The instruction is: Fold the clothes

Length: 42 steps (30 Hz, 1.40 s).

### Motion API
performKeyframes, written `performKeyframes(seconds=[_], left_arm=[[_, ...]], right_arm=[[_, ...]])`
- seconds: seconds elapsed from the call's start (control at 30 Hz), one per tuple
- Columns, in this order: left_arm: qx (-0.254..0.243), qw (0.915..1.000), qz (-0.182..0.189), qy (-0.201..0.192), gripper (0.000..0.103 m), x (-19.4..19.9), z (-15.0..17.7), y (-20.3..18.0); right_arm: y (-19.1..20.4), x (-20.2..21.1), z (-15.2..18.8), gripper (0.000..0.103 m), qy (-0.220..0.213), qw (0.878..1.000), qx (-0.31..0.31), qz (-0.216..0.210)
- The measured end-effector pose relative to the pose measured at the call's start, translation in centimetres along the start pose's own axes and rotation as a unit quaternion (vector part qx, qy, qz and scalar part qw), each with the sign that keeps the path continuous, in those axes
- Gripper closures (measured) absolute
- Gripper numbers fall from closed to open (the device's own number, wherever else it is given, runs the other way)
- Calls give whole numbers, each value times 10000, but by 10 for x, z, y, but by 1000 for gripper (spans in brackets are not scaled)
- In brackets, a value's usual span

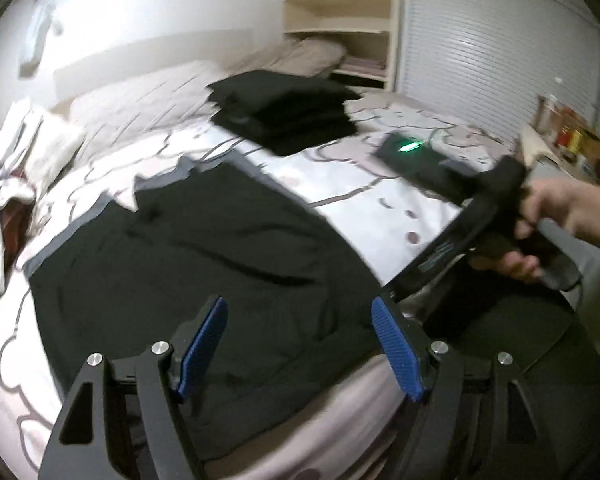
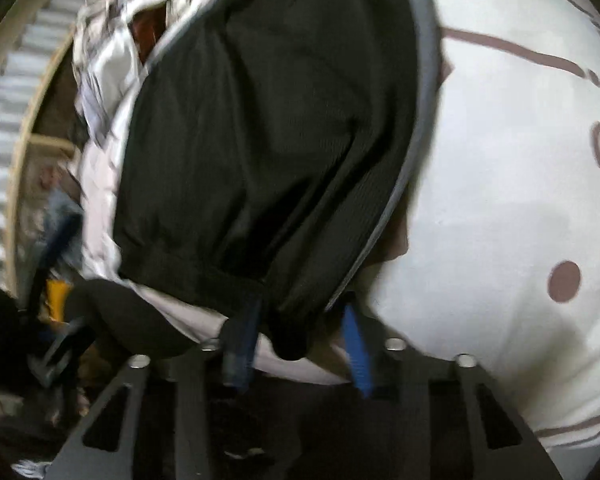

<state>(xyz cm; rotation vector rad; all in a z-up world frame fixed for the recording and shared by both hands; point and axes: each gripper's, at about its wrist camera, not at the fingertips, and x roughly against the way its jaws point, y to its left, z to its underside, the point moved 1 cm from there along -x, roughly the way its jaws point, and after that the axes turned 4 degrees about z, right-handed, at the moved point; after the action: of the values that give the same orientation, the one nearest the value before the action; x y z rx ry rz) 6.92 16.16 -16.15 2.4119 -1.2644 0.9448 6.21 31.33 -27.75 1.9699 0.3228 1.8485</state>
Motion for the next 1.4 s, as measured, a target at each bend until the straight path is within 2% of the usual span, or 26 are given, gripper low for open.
performKeyframes(seconds=[0.03,0.1,0.2,0.3,0.37,0.47,0.57,0.63,0.67,0.7,0.8,0.83,0.93,1.07,1.1,1.13,1.17,1.23,1.3,1.4], left_arm=[[-53,10000,19,-25,28,-2,1,-2],[-112,9999,38,-83,28,-6,2,-11],[-256,9996,55,-132,28,-14,7,-28],[-647,9974,-315,-101,28,-29,9,-42],[-862,9945,-596,-84,28,-35,10,-49],[-1239,9863,-1093,-20,28,-50,8,-55],[-1626,9770,-1382,10,28,-62,12,-60],[-1973,9678,-1563,-4,30,-67,16,-66],[-2101,9640,-1631,-24,41,-69,18,-68],[-2201,9599,-1735,-43,44,-71,19,-70],[-2183,9579,-1864,-27,52,-75,18,-64],[-2165,9577,-1897,-19,61,-76,17,-62],[-1916,9636,-1864,65,85,-77,12,-49],[-1619,9726,-1667,61,91,-73,6,-36],[-1502,9755,-1605,61,91,-71,5,-34],[-1311,9798,-1511,67,91,-68,3,-32],[-1092,9840,-1409,67,91,-65,1,-27],[-683,9902,-1220,29,91,-59,-3,-17],[-323,9939,-1054,-14,91,-53,-6,-10],[153,9966,-799,-107,91,-43,-10,-7]], right_arm=[[-2,-1,1,87,28,10000,-50,-59],[-3,4,1,89,-75,9996,-129,-234],[-2,27,0,90,-437,9949,-334,-844],[-3,42,-4,90,-665,9845,-643,-1492],[-3,44,-6,90,-678,9791,-784,-1751],[2,39,-8,90,-601,9745,-881,-1974],[3,37,-7,90,-543,9699,-961,-2169],[5,39,-9,90,-547,9678,-981,-2251],[7,39,-10,90,-553,9669,-986,-2287],[9,40,-12,90,-560,9664,-981,-2309],[10,44,-13,90,-567,9678,-948,-2261],[10,43,-13,90,-544,9679,-957,-2257],[9,43,-12,90,-496,9698,-942,-2194],[9,47,-12,89,-512,9737,-904,-2027],[9,51,-11,87,-540,9733,-882,-2050],[8,57,-12,74,-664,9726,-853,-2056],[7,63,-13,47,-788,9718,-824,-2063],[-2,79,-16,18,-1216,9665,-883,-2078],[-20,93,-27,18,-1653,9565,-1049,-2164],[-58,93,-62,18,-2027,9431,-1534,-2145]])
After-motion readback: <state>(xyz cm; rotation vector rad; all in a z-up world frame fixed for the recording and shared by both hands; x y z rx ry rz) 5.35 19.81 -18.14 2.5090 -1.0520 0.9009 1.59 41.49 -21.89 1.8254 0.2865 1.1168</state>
